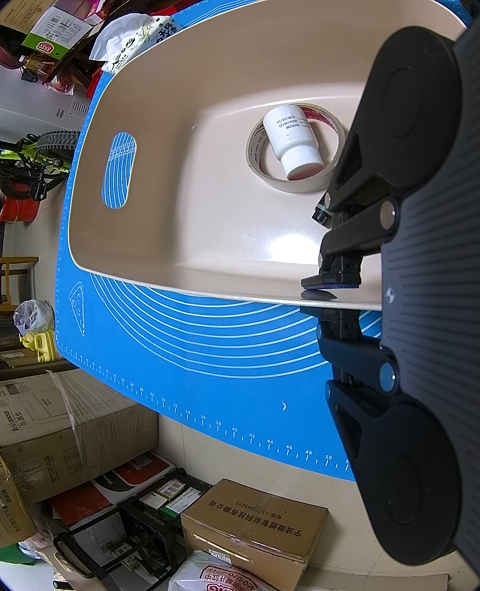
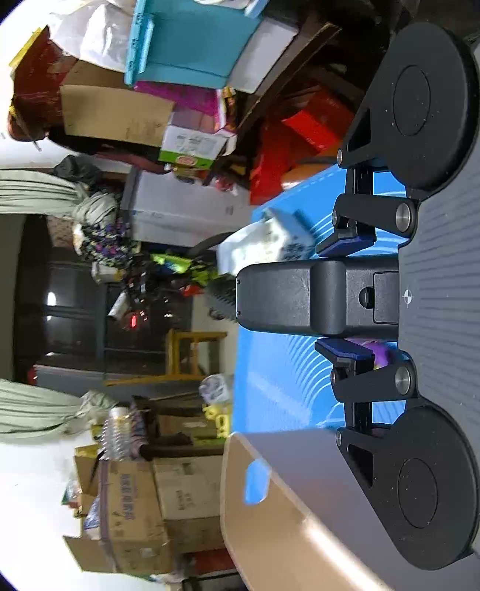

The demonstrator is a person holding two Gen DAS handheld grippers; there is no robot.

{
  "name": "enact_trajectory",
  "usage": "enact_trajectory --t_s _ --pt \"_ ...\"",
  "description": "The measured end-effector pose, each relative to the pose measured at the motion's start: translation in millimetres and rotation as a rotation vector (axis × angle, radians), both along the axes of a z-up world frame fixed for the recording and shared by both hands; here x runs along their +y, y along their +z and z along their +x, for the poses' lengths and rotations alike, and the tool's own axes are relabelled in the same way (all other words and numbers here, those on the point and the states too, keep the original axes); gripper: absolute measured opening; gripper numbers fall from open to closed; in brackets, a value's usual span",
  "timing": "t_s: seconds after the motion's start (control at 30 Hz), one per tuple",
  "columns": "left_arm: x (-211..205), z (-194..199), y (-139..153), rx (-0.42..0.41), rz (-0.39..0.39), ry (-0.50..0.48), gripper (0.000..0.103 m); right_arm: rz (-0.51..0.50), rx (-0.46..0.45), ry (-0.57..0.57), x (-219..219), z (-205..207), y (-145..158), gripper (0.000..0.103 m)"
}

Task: Organize rigid objects
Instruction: 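Lift the black remote into the basket and release it with the right gripper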

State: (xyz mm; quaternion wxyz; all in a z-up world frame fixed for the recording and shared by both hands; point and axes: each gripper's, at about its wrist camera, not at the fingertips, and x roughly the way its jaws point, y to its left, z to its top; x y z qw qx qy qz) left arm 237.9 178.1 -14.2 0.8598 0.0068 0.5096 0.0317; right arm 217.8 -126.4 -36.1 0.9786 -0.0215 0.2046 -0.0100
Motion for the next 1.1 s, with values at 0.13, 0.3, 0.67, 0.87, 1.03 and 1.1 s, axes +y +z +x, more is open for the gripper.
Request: enact_trajectory --t_s 0.13,0.3,0.67,0.87,1.03,1.1 --pt "-0.2 0.1 0.0 0.0 -0.001 0.0 0.008 0.026 -0.04 0.039 11.5 1.8 19.2 0.054" --pt "-0.3 0.1 0.1 0.0 0.0 0.0 0.008 0.058 -0.072 0.111 33.6 7.1 41.9 0.054" --pt "-2.7 0.9 1.4 -0.004 -0.001 -0.001 0.008 0.07 -0.027 0.292 109.3 22.7 58.6 0.054" --pt "-2.3 0.7 1.3 -0.004 -0.001 -0.001 0.008 0.028 0.065 0.357 147.9 33.1 54.0 0.054" --pt "-2.4 0.9 1.5 -0.004 0.0 -0.002 0.008 0.007 0.171 0.371 166.7 44.0 41.9 0.054" --pt "-2.2 1.5 1.7 -0.004 0.0 -0.002 0.008 -0.001 0.213 0.37 170.8 50.5 40.0 0.054"
